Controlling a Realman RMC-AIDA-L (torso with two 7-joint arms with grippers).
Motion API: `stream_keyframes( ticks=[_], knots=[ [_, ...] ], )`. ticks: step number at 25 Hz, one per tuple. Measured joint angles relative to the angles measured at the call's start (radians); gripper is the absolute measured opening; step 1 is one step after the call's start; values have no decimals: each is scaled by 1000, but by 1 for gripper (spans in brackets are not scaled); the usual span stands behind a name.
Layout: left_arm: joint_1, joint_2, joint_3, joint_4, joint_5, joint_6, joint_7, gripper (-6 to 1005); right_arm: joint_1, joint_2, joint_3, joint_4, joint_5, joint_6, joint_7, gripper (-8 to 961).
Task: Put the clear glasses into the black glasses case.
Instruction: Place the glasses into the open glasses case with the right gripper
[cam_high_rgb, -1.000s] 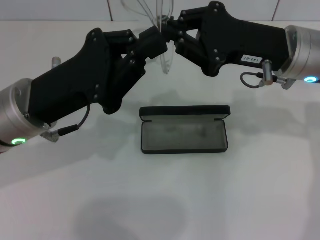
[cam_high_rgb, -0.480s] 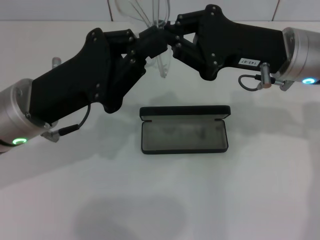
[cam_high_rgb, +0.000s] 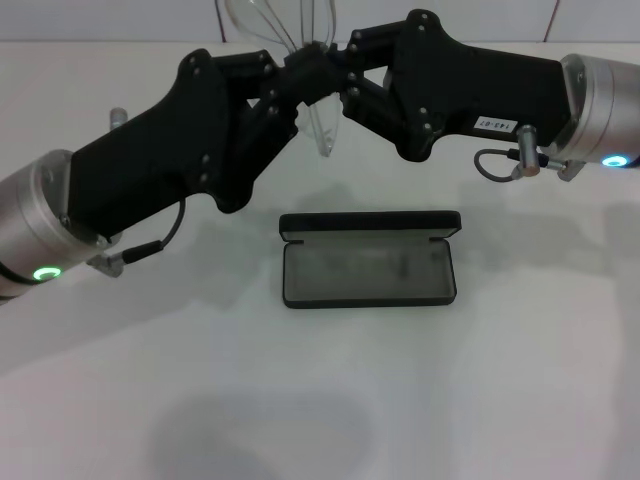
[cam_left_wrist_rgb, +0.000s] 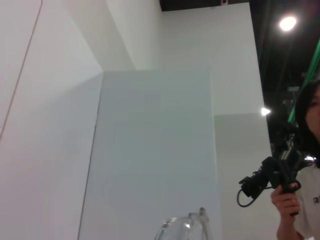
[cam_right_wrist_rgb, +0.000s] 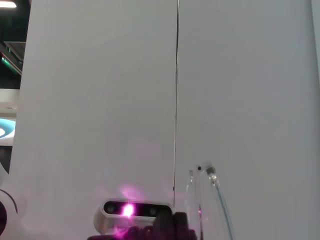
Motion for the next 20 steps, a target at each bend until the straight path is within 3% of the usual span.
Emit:
stream_keyframes(
  ticks=[20],
  knots=[
    [6,2,0,-26,-43,-16,-1,44,-5,0,2,0,4,2,-9,71]
  ],
)
